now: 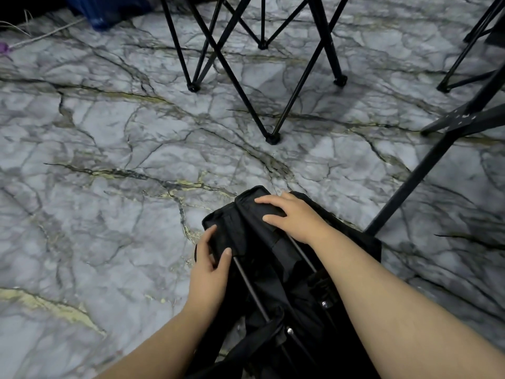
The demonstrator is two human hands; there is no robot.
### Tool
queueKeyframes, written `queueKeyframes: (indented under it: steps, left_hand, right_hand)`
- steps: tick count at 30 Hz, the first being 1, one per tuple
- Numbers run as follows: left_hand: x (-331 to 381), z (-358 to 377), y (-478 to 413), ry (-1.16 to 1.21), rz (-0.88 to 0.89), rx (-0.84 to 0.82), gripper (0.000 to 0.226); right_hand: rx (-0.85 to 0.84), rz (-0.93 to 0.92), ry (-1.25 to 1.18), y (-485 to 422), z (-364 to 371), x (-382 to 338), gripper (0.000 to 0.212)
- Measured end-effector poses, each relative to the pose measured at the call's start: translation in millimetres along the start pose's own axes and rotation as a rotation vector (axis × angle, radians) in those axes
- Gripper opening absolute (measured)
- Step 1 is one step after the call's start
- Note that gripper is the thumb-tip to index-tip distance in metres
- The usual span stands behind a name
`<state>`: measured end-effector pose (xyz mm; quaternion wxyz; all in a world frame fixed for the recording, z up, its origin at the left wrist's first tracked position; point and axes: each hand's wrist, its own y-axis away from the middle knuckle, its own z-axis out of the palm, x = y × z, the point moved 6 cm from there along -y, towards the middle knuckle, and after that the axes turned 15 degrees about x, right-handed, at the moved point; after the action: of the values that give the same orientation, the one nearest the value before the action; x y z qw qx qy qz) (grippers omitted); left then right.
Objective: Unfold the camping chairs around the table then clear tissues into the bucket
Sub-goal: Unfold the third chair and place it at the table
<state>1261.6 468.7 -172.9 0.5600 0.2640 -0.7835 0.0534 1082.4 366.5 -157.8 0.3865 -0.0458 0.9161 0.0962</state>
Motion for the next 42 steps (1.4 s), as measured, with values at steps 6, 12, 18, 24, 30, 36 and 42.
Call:
queueKeyframes:
  steps: [6, 12, 18, 24, 30, 36, 42]
  left_hand:
    - [2.7, 6.9, -24.3, 0.157, -0.092, -0.009, 0.046]
    - [-4.9, 15.5, -23.0, 0.124, -0.118, -0.072, 0.027]
    - [-2.5, 18.7, -16.6, 0.139, -0.174, -0.138, 0.036]
    - [11.8, 16.3, -0.1, 0.122, -0.218, -0.170, 0.045]
    - [102.7, -26.5, 59.4, 0.002, -0.145, -0.146, 0.054]
    - [240.9, -95.5, 135.7, -0.014, -0.032, -0.110, 0.061]
    - [365.3, -192.3, 203.1, 0.024, 0.010, -0.029, 0.065]
  right_hand:
    - [-0.046, 0.016, -0.031, 3.2, 2.1, -1.4, 0.043]
    - [-0.045, 0.022, -0.030, -3.7, 5.4, -2.6, 0.034]
    - [-0.195, 0.058, -0.079, -4.7, 11.0, -4.2, 0.042]
    - [-0.235, 0.145, -0.010, 16.2, 4.7, -14.8, 0.048]
    - [-0.113, 0.209, 0.037, 80.1, -67.9, -96.6, 0.060]
    - [-0.044, 0.153, 0.090, 156.5, -176.4, -210.0, 0.061]
    - [0.047, 0.141, 0.062, 235.8, -297.9, -324.2, 0.067]
